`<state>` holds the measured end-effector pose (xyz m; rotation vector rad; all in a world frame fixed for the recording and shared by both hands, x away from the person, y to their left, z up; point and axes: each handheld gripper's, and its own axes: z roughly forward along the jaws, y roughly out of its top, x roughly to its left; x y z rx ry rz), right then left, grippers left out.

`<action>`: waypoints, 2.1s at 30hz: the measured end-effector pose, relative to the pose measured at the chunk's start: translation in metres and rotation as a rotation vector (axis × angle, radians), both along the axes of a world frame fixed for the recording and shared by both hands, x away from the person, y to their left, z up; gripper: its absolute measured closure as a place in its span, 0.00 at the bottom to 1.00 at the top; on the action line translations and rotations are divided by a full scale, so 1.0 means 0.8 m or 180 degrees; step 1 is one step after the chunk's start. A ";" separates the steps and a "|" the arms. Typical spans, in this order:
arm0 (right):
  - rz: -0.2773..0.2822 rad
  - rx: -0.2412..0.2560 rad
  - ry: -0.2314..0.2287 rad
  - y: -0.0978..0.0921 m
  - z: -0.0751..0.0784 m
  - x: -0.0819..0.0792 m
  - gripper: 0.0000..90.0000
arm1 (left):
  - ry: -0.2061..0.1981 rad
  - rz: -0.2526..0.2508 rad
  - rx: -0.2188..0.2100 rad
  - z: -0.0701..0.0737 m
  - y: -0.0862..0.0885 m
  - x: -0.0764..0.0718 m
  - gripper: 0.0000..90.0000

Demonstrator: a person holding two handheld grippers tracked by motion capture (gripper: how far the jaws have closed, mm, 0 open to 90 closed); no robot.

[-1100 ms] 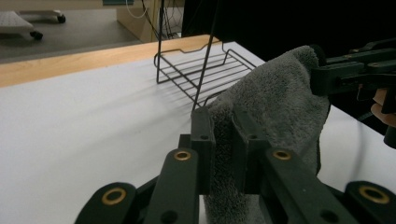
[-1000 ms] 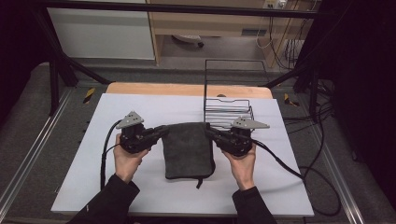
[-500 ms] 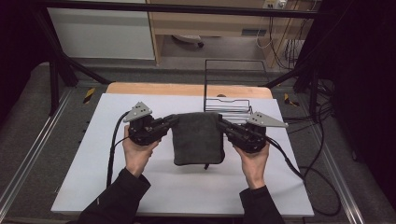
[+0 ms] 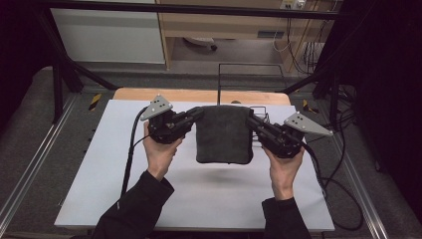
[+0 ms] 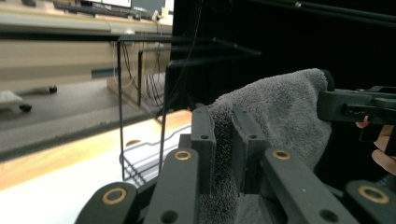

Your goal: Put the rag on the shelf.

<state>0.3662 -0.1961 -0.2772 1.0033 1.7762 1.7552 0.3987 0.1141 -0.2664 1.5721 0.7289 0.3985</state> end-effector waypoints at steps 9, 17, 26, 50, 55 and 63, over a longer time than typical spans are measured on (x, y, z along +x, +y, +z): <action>-0.0221 0.0043 -0.0239 -0.013 0.032 -0.002 0.90 | -0.0153 -0.0013 -0.0167 0.024 -0.020 0.009 0.89; -0.0338 0.0045 -0.0374 -0.021 0.057 0.005 0.90 | -0.0227 0.0000 -0.0265 0.047 -0.034 0.024 0.89; -0.0462 0.0102 -0.0525 -0.031 0.088 0.019 0.90 | -0.0332 0.0020 -0.0422 0.080 -0.050 0.042 0.89; -0.0622 0.0219 -0.0805 -0.050 0.163 0.060 0.90 | -0.0575 0.0086 -0.0509 0.162 -0.082 0.084 0.89; -0.0635 0.0227 -0.0839 -0.053 0.176 0.070 0.90 | -0.0615 0.0120 -0.0502 0.177 -0.087 0.092 0.90; -0.0651 0.0292 -0.0853 -0.058 0.193 0.087 0.90 | -0.0590 0.0135 -0.0531 0.200 -0.090 0.106 0.89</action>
